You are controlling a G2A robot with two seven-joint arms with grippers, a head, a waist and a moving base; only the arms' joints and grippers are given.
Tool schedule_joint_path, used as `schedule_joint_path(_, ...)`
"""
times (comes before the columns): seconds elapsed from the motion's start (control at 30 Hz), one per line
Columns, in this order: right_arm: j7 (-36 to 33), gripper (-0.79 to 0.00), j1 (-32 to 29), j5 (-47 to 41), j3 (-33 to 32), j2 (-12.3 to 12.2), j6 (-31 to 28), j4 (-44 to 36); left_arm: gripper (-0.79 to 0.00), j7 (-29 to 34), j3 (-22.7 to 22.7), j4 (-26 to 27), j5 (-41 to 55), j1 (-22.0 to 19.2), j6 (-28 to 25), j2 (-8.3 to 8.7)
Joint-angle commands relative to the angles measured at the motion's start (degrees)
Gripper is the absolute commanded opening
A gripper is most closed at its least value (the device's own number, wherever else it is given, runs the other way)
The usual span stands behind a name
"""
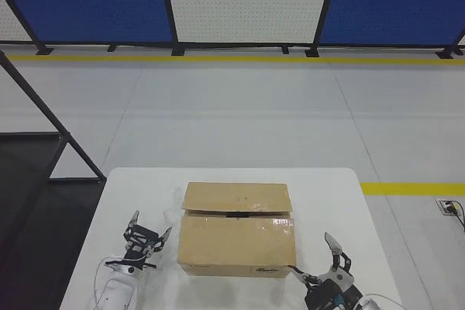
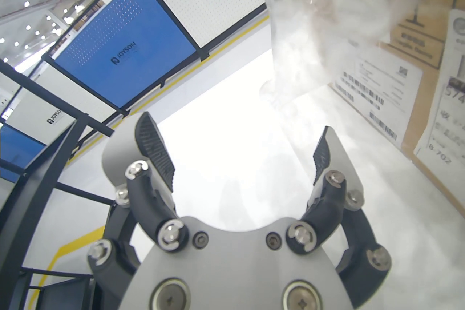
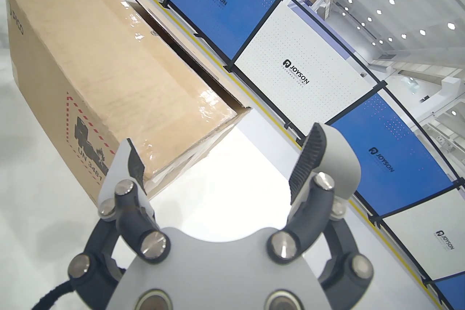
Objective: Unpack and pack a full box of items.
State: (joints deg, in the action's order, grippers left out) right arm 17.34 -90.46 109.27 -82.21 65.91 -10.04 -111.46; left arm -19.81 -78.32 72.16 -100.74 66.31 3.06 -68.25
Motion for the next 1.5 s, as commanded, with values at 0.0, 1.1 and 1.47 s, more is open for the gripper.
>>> schedule_joint_path(0.0,0.0,0.000,0.0,0.0,0.0,0.0,0.0,0.0,0.000,-0.6,1.0,-1.9,-0.2,-1.9,1.2,-0.34)
schedule_joint_path(1.1,0.0,0.000,0.0,0.0,0.0,0.0,0.0,0.0,0.000,-4.6,-0.6,6.3,0.9,6.2,38.6,-3.70)
schedule_joint_path(1.47,0.0,0.000,0.0,0.0,0.0,0.0,0.0,0.0,0.000,-1.4,-1.2,8.5,-4.2,9.9,47.7,-4.69)
